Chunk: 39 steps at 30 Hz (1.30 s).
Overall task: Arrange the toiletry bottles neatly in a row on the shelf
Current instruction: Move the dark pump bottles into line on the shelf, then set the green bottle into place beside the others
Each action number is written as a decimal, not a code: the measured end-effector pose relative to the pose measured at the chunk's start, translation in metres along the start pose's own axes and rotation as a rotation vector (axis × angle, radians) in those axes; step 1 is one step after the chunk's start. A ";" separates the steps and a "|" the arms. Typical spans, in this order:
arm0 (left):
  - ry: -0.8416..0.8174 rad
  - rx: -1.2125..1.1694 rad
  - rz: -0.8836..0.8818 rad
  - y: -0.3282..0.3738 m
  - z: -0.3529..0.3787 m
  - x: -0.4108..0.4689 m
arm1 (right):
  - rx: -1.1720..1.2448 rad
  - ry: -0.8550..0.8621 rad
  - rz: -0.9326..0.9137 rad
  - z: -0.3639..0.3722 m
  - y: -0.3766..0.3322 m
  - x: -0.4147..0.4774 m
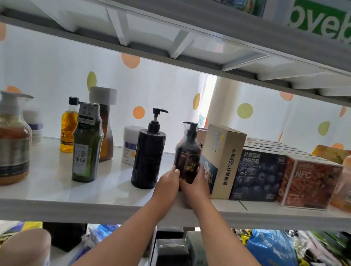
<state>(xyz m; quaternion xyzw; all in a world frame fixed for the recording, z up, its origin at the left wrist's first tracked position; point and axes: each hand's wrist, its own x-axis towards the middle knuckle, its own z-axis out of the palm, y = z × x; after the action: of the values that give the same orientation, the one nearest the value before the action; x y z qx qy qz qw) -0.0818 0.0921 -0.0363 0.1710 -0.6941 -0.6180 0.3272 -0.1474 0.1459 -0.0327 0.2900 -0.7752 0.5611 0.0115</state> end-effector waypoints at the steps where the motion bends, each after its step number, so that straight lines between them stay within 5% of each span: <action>1: 0.000 0.013 0.003 0.000 0.001 0.001 | -0.002 -0.003 -0.013 0.000 0.002 0.001; 11: 0.043 0.033 -0.045 -0.006 0.005 0.003 | 0.036 -0.004 -0.056 -0.001 0.005 -0.001; 17: 0.104 0.131 0.097 0.011 0.009 -0.026 | 0.004 0.024 -0.009 0.007 0.008 -0.001; 27: 0.373 0.253 0.459 0.026 -0.055 -0.050 | -0.040 0.490 -0.229 0.039 -0.030 -0.043; 34: 0.464 0.398 0.475 0.024 -0.163 -0.057 | 0.069 0.341 -0.422 0.119 -0.093 -0.083; 39: 0.461 0.267 0.349 0.023 -0.227 -0.054 | 0.124 0.141 -0.349 0.169 -0.121 -0.100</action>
<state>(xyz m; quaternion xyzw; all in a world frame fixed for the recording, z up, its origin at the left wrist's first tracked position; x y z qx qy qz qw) 0.1126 -0.0386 -0.0217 0.2263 -0.6957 -0.4008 0.5515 0.0435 0.0167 -0.0253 0.3799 -0.6746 0.6161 0.1449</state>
